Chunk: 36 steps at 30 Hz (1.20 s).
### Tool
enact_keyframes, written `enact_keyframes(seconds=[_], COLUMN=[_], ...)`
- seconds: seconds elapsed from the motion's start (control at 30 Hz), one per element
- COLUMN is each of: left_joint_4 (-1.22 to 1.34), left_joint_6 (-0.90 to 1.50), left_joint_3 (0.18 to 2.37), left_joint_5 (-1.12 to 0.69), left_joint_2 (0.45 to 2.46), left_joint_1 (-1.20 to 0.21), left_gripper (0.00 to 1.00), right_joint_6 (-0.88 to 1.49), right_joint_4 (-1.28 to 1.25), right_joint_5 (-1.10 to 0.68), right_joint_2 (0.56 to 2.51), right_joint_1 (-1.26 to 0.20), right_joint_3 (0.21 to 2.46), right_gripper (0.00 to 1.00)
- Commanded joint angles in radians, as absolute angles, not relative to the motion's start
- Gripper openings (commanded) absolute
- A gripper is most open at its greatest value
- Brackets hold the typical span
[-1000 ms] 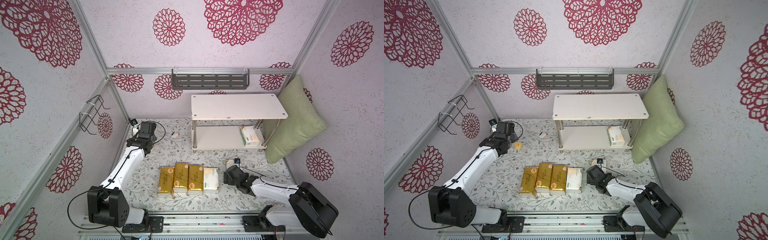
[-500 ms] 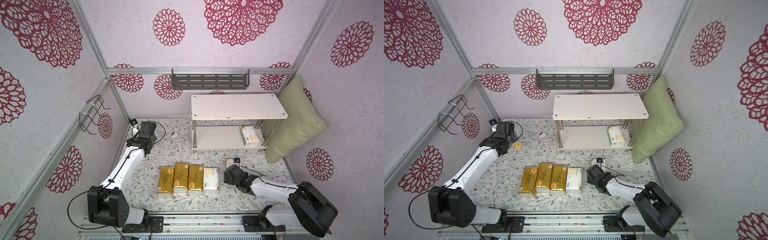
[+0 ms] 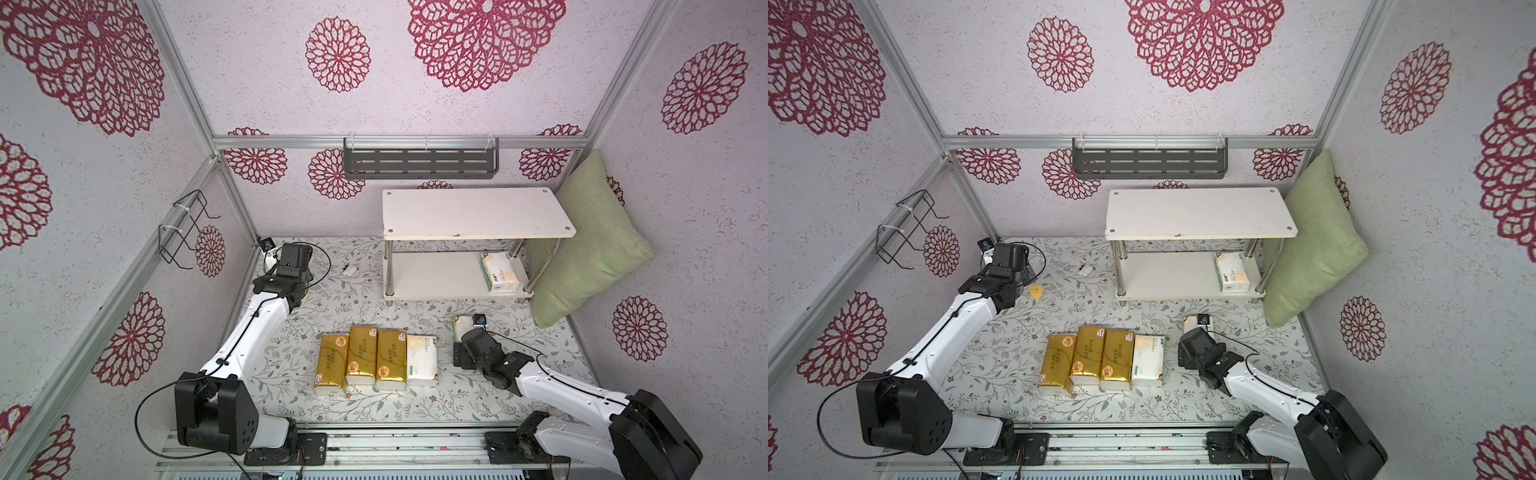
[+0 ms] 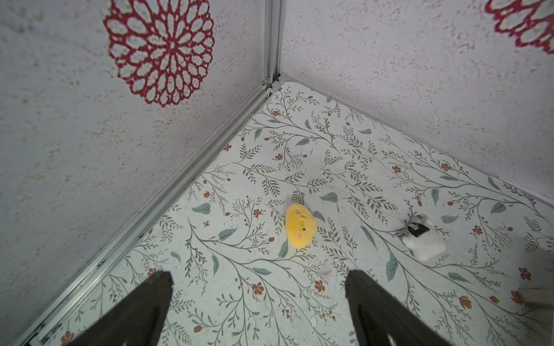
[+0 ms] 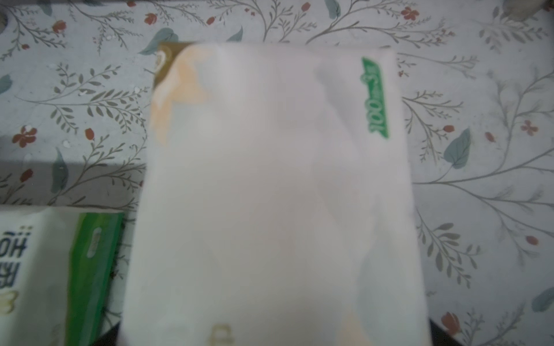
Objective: Place the tissue boxes on the shelf by color
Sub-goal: Pick up the box of tissues from the center of the board, then place a box of tissues on the shelf.
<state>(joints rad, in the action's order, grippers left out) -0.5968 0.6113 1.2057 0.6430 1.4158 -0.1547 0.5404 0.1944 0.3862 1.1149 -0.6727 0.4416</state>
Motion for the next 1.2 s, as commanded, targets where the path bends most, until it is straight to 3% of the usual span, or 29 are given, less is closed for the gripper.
enact_keyframes(seconds=[0.0,0.37,1.17], left_joint_4=[-0.602,-0.601,-0.608], left_joint_6=[0.615,0.619,0.603], left_joint_3=[1.200,1.197,1.230], left_joint_5=[0.665,0.657,0.644], left_joint_2=[1.396,1.391,1.397], left_joint_1=[-0.165,-0.166,-0.166], left_gripper=[0.97,0.97,0.97], right_joint_6=[0.490,0.410,0.269], right_joint_4=[0.242,0.350,0.279], right_joint_5=[0.352,0.243,0.230], right_joint_2=[1.064,1.069,1.486], right_joint_1=[-0.652,-0.568,-0.429], right_joint_3=[0.502,0.651,1.061], right_gripper=[0.90,0.89,0.88])
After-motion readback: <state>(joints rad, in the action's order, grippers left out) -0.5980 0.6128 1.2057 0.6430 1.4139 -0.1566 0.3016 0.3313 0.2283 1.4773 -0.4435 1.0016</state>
